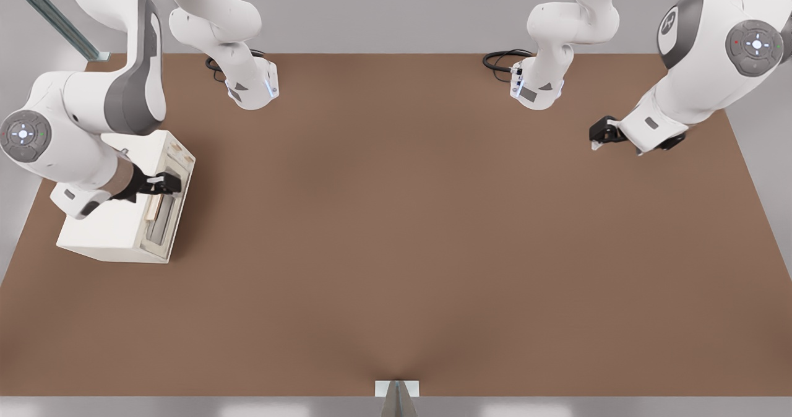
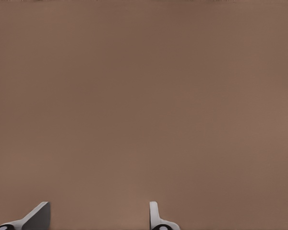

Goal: Keep left arm still and open the oven door with right arm

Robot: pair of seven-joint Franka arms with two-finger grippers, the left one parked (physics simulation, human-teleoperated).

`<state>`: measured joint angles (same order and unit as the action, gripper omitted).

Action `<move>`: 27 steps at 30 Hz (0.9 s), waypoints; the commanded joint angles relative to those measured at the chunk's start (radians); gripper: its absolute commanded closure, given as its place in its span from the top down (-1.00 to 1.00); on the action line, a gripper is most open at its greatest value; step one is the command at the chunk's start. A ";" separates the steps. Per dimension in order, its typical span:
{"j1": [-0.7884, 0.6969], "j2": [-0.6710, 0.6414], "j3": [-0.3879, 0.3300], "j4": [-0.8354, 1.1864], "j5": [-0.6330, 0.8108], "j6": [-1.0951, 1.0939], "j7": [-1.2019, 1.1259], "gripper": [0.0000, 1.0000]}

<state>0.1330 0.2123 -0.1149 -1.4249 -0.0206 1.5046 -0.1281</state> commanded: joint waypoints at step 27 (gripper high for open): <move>0.501 0.618 -0.126 0.159 -0.745 -0.337 0.620 -0.57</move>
<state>0.6327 0.8258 -0.2403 -1.2667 -0.7591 1.1676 0.2404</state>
